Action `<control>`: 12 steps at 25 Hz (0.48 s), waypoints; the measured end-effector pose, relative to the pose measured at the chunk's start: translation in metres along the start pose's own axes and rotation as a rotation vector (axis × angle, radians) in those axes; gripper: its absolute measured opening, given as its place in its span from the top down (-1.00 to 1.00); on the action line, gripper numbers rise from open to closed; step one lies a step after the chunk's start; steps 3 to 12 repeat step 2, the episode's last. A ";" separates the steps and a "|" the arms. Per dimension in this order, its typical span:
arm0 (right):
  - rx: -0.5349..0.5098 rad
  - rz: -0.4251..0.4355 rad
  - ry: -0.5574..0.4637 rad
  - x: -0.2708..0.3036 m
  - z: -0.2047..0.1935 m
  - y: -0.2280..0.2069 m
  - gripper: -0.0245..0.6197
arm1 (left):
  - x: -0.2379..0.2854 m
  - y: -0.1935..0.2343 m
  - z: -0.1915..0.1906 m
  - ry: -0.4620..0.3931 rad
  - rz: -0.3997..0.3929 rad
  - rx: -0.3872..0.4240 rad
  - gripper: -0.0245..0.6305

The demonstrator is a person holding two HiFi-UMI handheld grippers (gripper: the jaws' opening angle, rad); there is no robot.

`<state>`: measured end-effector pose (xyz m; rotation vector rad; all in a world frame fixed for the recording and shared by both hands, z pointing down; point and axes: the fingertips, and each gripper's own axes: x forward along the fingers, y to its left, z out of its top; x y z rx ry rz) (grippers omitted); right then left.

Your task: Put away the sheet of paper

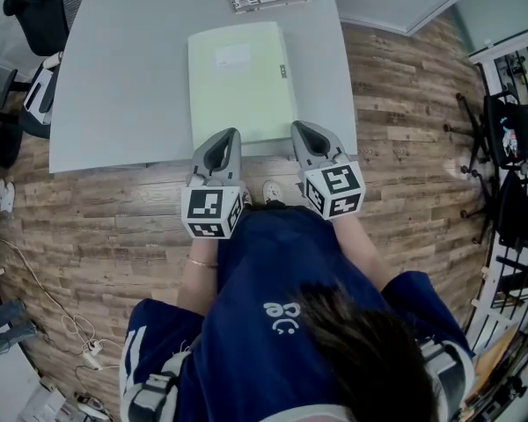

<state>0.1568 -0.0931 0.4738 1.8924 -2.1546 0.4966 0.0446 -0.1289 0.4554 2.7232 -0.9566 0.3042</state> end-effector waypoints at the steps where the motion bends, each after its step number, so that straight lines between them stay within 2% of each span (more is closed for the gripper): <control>1: -0.001 -0.002 0.000 0.000 0.000 0.000 0.90 | 0.000 0.000 0.000 0.000 0.000 0.003 0.91; 12: -0.003 -0.004 0.000 0.000 0.000 0.000 0.90 | 0.000 0.000 0.000 0.000 0.000 0.006 0.91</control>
